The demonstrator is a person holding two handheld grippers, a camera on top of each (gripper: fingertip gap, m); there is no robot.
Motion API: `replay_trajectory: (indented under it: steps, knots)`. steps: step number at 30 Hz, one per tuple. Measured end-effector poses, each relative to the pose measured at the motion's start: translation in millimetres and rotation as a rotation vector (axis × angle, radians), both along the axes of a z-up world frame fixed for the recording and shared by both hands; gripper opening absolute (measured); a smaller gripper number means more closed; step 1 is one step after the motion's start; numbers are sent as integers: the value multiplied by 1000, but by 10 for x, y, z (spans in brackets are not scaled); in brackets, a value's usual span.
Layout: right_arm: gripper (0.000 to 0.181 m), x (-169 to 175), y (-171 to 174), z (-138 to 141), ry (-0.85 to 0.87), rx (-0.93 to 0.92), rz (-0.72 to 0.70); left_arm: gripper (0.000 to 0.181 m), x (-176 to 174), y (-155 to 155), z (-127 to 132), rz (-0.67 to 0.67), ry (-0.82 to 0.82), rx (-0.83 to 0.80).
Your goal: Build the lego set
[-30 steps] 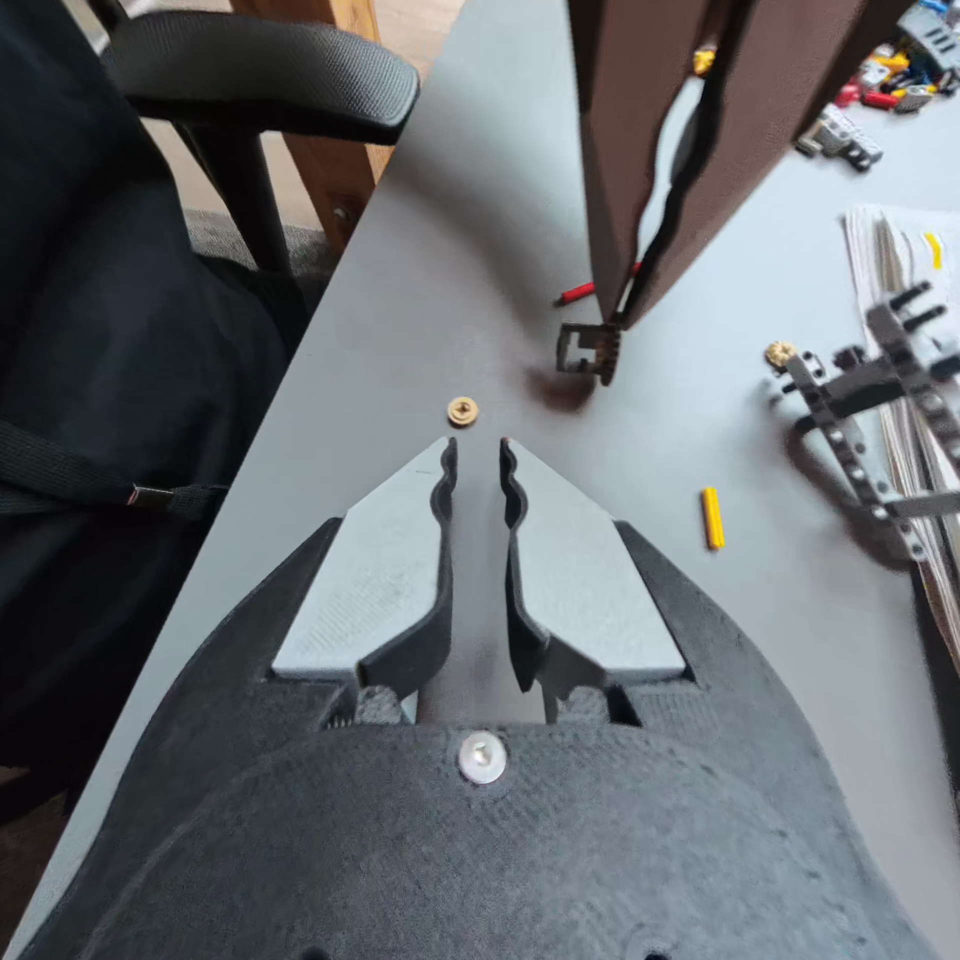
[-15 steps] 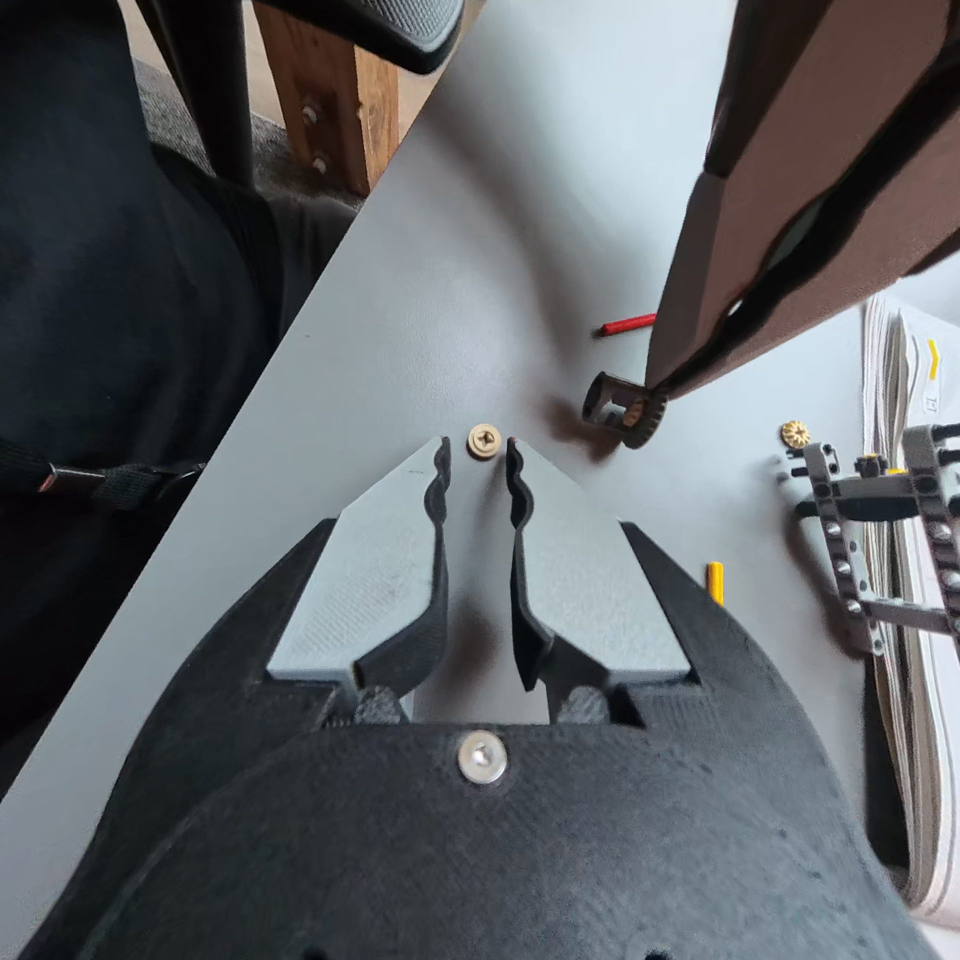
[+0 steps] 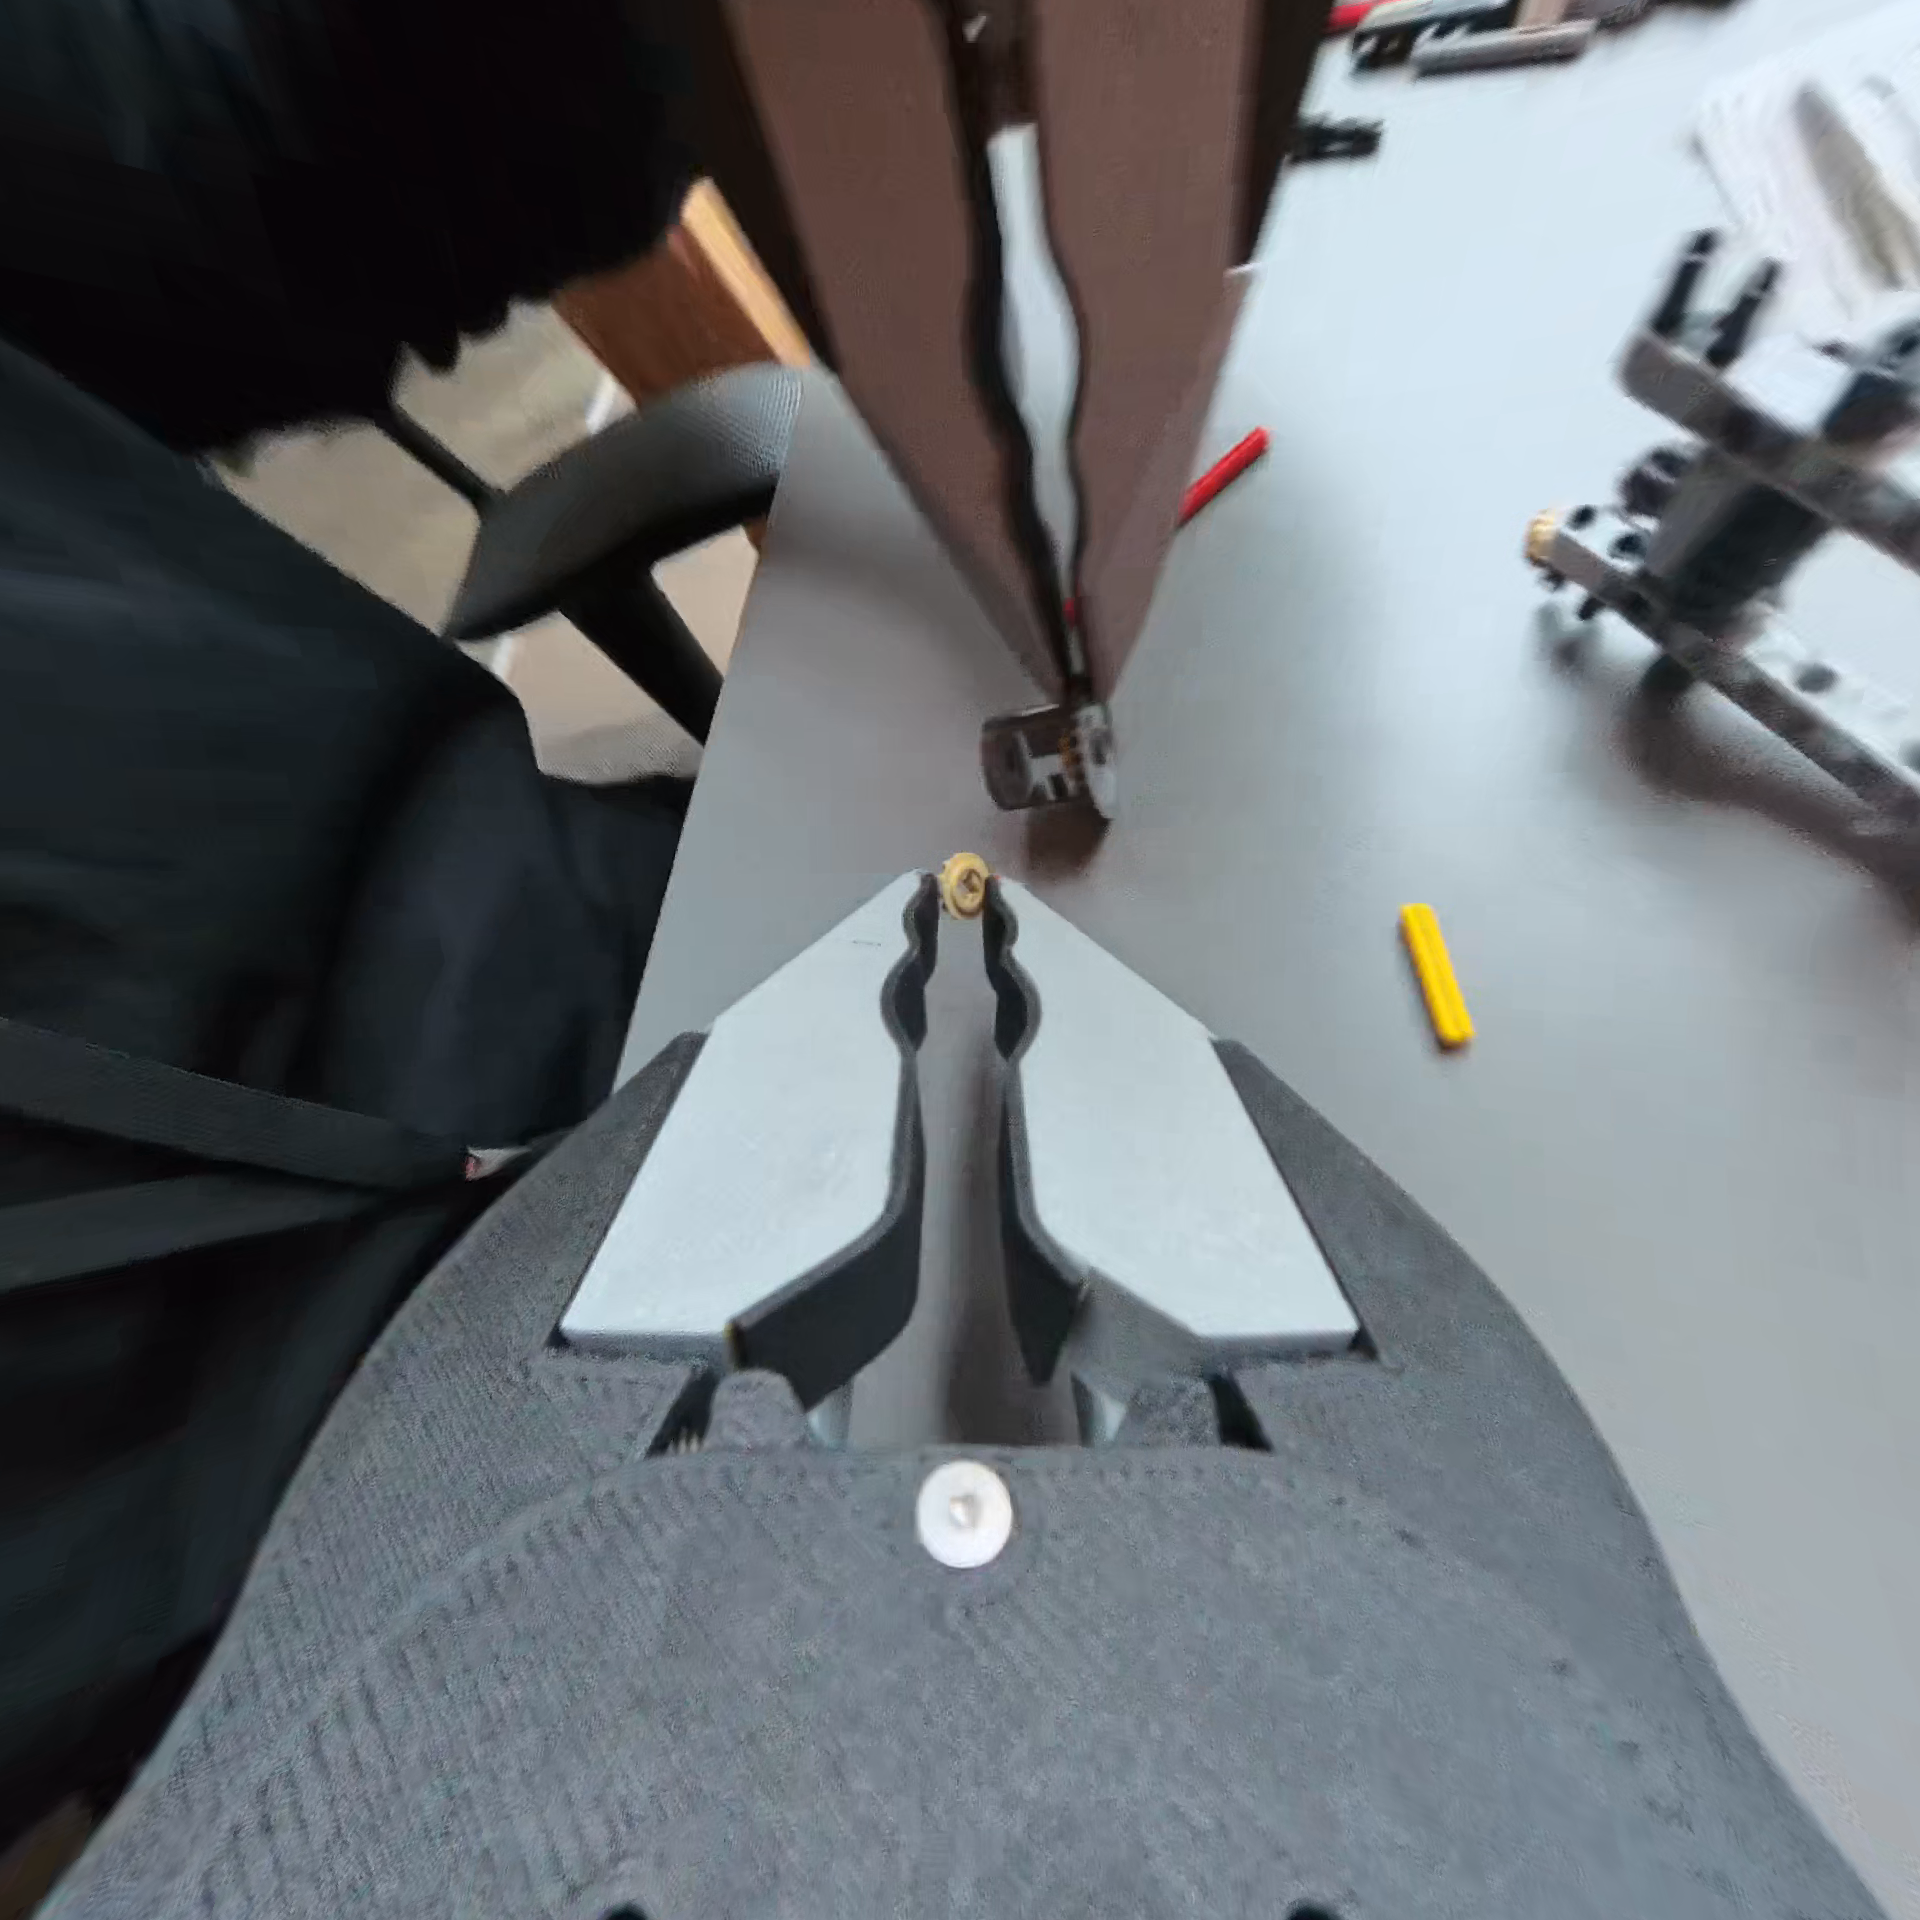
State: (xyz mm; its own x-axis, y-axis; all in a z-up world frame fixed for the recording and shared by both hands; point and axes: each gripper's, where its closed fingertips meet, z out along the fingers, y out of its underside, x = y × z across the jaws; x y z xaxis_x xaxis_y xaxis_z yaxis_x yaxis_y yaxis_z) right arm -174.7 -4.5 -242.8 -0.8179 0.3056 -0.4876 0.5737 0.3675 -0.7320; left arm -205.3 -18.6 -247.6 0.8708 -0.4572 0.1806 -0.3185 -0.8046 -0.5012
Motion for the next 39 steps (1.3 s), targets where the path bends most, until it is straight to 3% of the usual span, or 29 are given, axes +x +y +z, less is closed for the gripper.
replay_trajectory:
  steps: [7,12,22,25,28,31,39]
  knots:
    - [4,-131,252,-73,-114,4,-73,0,88,54,-20,-24,-75,-48]
    - [5,-196,365,35,-196,-114,-99,0,34,91,-145,-25,-89,-102]
    - [6,-198,408,-143,-90,61,-95,0,83,112,-74,-36,-131,-90]
    - [15,-229,429,-164,-81,83,-118,0,114,94,-86,-42,-152,-124]
    - [12,-259,481,-190,-28,138,-128,0,160,82,-86,-55,-192,-174]
    - [26,-286,511,-167,13,171,-146,0,206,63,-73,-71,-234,-226]
    - [38,-307,618,-175,76,283,-185,0,292,45,-98,-28,-400,-361]
